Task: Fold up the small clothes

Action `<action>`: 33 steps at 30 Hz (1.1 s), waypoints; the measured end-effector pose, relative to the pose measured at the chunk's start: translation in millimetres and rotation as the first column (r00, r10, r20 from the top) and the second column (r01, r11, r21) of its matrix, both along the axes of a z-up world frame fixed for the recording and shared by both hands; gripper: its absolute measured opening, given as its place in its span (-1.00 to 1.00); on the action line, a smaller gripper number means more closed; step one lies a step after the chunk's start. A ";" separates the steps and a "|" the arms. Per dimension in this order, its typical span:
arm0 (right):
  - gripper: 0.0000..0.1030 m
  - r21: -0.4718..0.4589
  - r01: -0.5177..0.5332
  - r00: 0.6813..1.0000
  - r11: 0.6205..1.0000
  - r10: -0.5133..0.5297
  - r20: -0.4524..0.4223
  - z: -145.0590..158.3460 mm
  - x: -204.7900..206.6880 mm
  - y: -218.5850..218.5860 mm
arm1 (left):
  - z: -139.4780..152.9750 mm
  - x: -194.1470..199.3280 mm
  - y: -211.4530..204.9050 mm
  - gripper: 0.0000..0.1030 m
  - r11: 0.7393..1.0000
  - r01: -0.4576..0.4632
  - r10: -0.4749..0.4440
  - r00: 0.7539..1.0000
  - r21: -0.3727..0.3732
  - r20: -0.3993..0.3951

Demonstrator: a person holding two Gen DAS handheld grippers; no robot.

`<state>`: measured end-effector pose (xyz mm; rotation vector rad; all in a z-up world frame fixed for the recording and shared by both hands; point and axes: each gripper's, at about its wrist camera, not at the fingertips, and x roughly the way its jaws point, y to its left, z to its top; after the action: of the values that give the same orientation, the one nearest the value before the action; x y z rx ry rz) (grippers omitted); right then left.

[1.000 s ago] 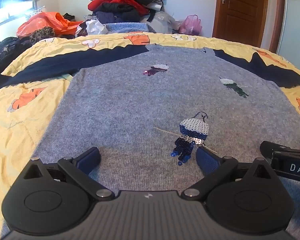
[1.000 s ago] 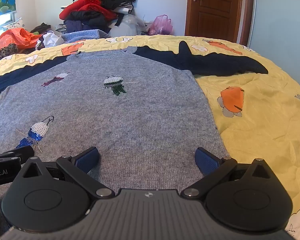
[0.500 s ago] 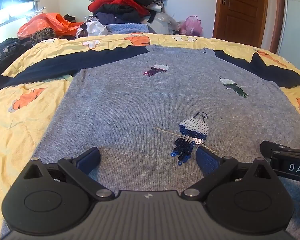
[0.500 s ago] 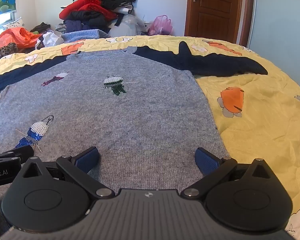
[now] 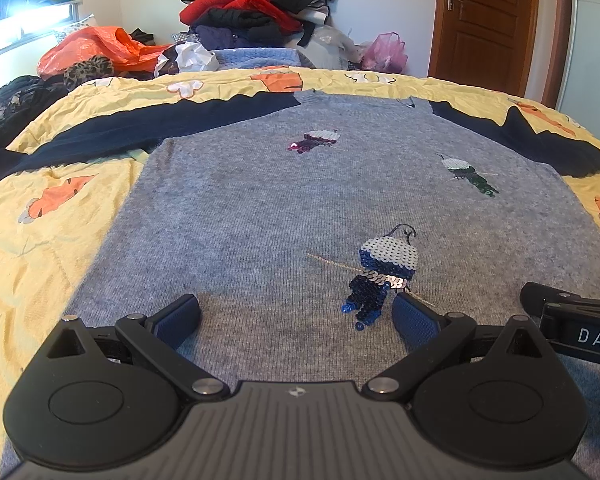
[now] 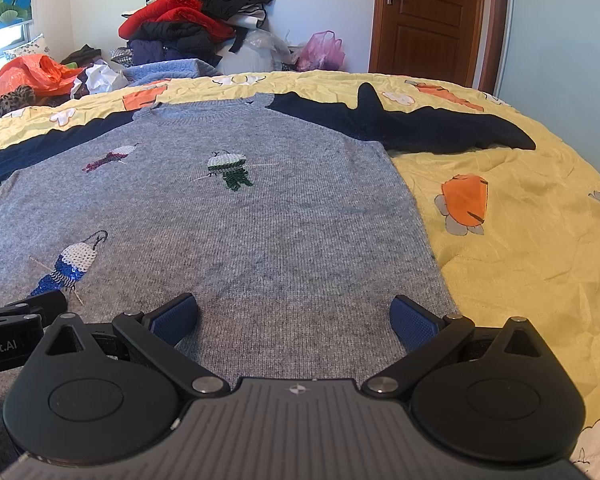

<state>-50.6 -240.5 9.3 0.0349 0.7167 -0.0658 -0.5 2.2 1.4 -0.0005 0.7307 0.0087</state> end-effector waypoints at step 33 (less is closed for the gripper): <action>1.00 -0.003 -0.101 0.995 0.995 0.101 0.014 -0.1 1.8 -1.8 | 2.2 0.5 0.9 1.00 1.000 0.000 0.000 1.000 -0.002 0.006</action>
<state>-48.8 -242.3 9.2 -0.0034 0.7034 0.0305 0.0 3.1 3.6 -0.0028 0.7244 0.0081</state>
